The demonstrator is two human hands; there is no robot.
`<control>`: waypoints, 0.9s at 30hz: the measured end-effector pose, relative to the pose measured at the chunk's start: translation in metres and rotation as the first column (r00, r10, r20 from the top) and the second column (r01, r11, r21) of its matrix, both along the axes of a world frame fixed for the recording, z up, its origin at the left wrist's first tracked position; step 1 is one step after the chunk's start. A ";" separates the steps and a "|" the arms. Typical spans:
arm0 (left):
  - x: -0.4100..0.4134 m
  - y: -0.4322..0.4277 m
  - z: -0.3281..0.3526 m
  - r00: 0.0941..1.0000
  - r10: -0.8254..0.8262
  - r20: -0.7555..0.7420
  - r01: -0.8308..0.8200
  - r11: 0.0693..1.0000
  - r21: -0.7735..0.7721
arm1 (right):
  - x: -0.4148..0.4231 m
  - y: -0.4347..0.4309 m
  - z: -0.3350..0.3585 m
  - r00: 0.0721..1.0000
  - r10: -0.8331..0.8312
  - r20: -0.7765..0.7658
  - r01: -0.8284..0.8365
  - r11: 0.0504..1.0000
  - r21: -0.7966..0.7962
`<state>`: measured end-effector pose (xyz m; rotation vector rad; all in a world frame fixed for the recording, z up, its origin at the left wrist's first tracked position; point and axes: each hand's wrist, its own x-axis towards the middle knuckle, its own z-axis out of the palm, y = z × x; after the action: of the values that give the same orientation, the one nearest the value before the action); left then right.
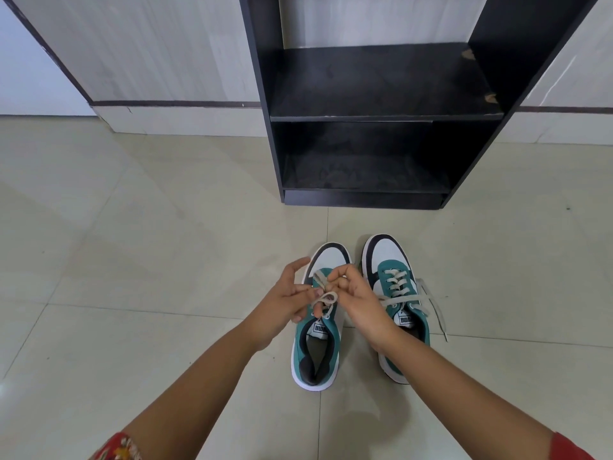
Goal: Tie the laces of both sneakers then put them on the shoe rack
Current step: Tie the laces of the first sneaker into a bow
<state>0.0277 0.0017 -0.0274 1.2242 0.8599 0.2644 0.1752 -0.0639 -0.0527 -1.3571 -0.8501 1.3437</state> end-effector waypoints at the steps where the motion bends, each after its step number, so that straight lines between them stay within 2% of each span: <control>1: 0.000 0.002 -0.001 1.000 0.013 -0.014 -0.014 1.000 -0.017 | -0.001 -0.001 0.001 1.000 0.023 0.011 -0.024 1.000 0.019; 9: 0.002 0.003 -0.006 0.994 0.083 -0.075 -0.085 0.996 -0.026 | -0.006 -0.006 0.003 0.991 0.108 0.074 -0.112 0.992 0.064; 13: 0.002 0.004 -0.010 0.984 0.132 -0.116 -0.137 0.990 -0.035 | -0.001 -0.009 0.001 0.975 0.126 0.183 -0.148 0.982 0.115; 15: 0.003 0.005 -0.010 0.983 0.154 -0.105 -0.159 0.986 -0.051 | 0.000 -0.007 0.001 0.980 0.106 0.169 -0.123 0.987 0.098; 17: 0.004 0.005 -0.009 0.984 0.164 -0.070 -0.168 0.984 -0.059 | 0.001 -0.003 0.000 0.997 0.033 0.076 -0.036 0.999 0.037; 18: 0.004 0.005 -0.008 0.986 0.155 -0.059 -0.157 0.987 -0.030 | 0.001 -0.001 0.000 1.000 -0.014 0.015 0.014 1.000 -0.017; 19: 0.003 0.004 -0.008 0.988 0.137 -0.072 -0.132 0.989 0.063 | 0.002 0.001 0.000 0.998 -0.056 -0.036 0.053 0.995 -0.081; 20: 0.001 0.004 -0.010 0.986 0.112 -0.123 -0.082 0.970 0.228 | 0.003 0.003 0.000 0.994 -0.083 -0.072 0.072 0.987 -0.146; 21: -0.001 0.003 -0.013 0.972 0.099 -0.213 0.004 0.901 0.434 | 0.003 0.004 0.001 0.991 -0.089 -0.100 0.068 0.978 -0.199; 23: -0.004 0.002 -0.016 0.928 0.134 -0.347 0.197 0.614 0.764 | 0.005 0.007 0.003 0.988 -0.061 -0.143 0.021 0.964 -0.264; 25: -0.005 0.005 -0.015 0.936 0.109 -0.336 0.272 0.385 0.882 | 0.007 0.009 0.004 0.986 -0.022 -0.163 -0.026 0.956 -0.292; 27: -0.005 0.008 -0.015 0.946 0.006 -0.323 0.312 0.243 0.919 | 0.010 0.012 0.004 0.989 0.009 -0.147 -0.056 0.946 -0.319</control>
<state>0.0228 0.0098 -0.0423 2.6052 0.7608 0.5234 0.1849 -0.0524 -0.0485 -1.4760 -0.5727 1.6385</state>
